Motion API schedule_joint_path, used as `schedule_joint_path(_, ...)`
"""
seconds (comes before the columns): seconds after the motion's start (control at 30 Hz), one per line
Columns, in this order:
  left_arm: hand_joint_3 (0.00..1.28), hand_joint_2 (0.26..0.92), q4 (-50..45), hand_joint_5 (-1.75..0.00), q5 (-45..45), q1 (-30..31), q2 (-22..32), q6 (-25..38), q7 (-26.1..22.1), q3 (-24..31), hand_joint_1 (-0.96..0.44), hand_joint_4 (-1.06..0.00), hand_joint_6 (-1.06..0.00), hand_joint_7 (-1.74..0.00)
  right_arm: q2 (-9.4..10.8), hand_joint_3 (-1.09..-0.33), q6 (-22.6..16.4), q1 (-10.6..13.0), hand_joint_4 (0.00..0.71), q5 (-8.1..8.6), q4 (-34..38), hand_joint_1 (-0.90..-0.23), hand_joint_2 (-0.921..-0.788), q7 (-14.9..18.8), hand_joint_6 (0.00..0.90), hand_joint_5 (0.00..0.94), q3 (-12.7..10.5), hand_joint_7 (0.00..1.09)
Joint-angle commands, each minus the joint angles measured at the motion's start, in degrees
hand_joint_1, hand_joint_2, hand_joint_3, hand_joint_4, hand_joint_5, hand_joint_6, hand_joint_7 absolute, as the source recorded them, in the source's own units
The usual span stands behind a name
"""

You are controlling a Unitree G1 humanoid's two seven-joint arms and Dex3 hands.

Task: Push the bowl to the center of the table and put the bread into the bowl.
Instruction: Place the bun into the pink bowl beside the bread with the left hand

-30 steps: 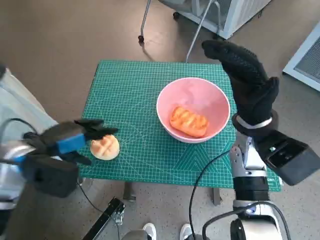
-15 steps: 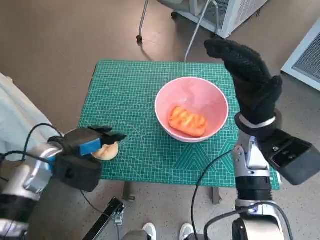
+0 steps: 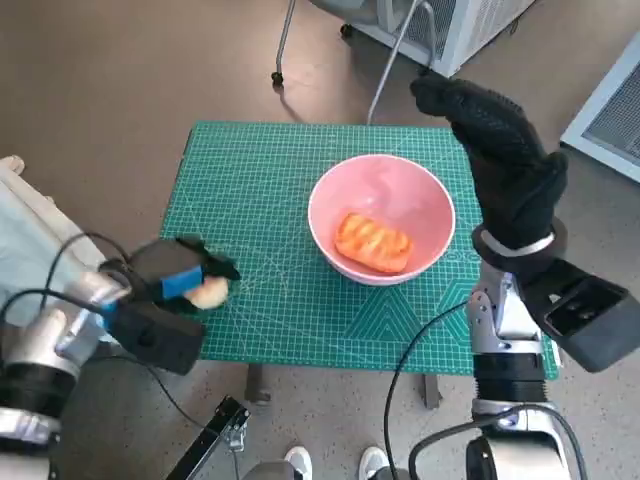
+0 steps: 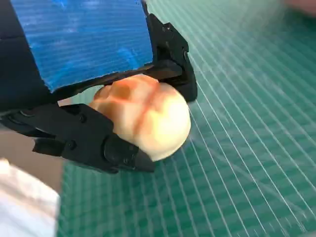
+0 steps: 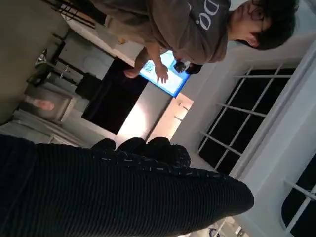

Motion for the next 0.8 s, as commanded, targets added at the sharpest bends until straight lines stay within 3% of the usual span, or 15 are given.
schedule_joint_path(0.03, 0.15, 0.92, -5.7, -1.43, -7.1, -2.9, 1.9, 1.3, -1.7, 6.0, 0.0, -0.49, -0.66, -1.07, -0.5, -0.756, 0.6, 0.7, 0.314, -0.12, 0.1, -0.665, -0.921, 0.0, -0.001, 0.007, -0.3, 0.89)
schedule_joint_path(0.17, 0.15, 0.92, -9.2, -1.44, -11.4, -5.5, 1.5, 2.4, -2.5, 9.5, 0.0, -0.5, -0.66, -1.06, -0.5, -0.756, 0.8, 0.5, 0.314, -0.05, 0.2, -0.668, -0.921, 0.1, -0.001, 0.007, -0.3, 0.89)
schedule_joint_path(0.4, 0.14, 0.92, -13.6, -1.32, -14.0, -12.8, -1.2, 4.6, -2.6, 11.2, 0.0, -0.52, -0.62, -1.2, -0.4, -0.755, 1.0, 0.3, 0.314, 0.26, 0.3, -0.671, -0.921, 0.6, -0.001, 0.007, -0.3, 0.89)
schedule_joint_path(0.67, 0.13, 0.92, -17.9, -1.25, -9.6, -20.6, -8.1, 8.9, -1.4, 7.3, 0.0, -0.53, -0.64, -1.23, -0.1, -0.756, 0.8, 0.1, 0.314, 0.54, 0.7, -0.668, -0.921, 1.2, -0.001, 0.007, -0.1, 0.89)
schedule_joint_path(0.8, 0.11, 0.92, -15.3, -1.24, -8.1, -23.9, -12.5, 8.5, -0.8, 4.4, 0.0, -0.55, -0.66, -1.2, 0.1, -0.757, 0.9, 0.0, 0.314, 0.64, 0.8, -0.667, -0.921, 1.5, -0.001, 0.007, 0.0, 0.89)
